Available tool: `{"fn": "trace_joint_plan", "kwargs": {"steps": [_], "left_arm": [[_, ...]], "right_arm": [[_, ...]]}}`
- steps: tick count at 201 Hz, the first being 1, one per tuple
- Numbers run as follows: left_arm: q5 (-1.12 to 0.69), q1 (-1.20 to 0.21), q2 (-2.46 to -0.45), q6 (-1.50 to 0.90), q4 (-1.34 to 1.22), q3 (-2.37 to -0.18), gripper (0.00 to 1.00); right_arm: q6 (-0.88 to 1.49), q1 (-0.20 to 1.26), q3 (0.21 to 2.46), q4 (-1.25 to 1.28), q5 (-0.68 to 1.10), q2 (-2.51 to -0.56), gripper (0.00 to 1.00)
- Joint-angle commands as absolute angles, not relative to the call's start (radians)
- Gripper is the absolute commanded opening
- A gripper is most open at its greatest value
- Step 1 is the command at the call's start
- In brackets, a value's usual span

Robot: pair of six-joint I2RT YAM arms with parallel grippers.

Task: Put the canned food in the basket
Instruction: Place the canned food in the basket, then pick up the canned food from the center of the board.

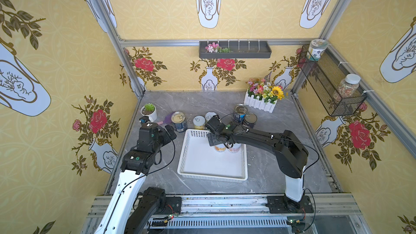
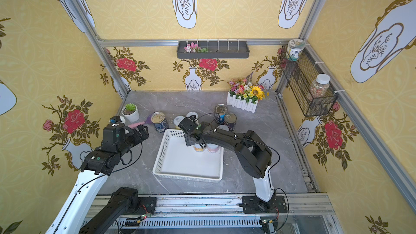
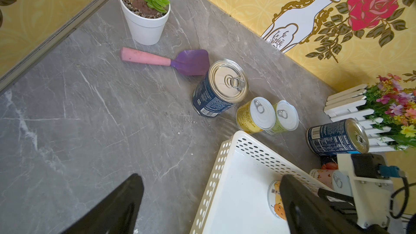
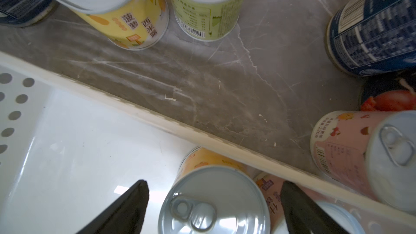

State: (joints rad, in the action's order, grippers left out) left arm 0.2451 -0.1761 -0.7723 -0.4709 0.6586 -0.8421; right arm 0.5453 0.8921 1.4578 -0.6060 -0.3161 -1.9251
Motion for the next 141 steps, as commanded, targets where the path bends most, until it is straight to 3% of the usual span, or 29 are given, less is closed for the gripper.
{"fn": "trace_joint_plan", "kwargs": {"steps": [1, 63, 109, 125, 141], "left_arm": [[0.241, -0.174, -0.771, -0.462, 0.649, -0.836, 1.0], [0.241, -0.176, -0.778, -0.461, 0.649, -0.838, 1.0], [0.245, -0.175, -0.781, -0.464, 0.65, -0.837, 1.0], [0.242, -0.175, -0.805, -0.465, 0.652, -0.839, 1.0], [0.249, -0.174, -0.834, -0.472, 0.66, -0.845, 1.0]], "right_arm": [[0.527, 0.897, 1.462, -0.602, -0.34, -1.888, 0.96], [0.504, 0.909, 1.458, -0.64, -0.343, -1.673, 0.98], [0.425, 0.901, 1.243, -0.526, -0.458, -1.346, 0.97], [0.393, 0.853, 1.155, -0.472, -0.476, -1.219, 0.97], [0.392, 0.741, 1.087, -0.436, -0.383, -1.131, 0.97]]}}
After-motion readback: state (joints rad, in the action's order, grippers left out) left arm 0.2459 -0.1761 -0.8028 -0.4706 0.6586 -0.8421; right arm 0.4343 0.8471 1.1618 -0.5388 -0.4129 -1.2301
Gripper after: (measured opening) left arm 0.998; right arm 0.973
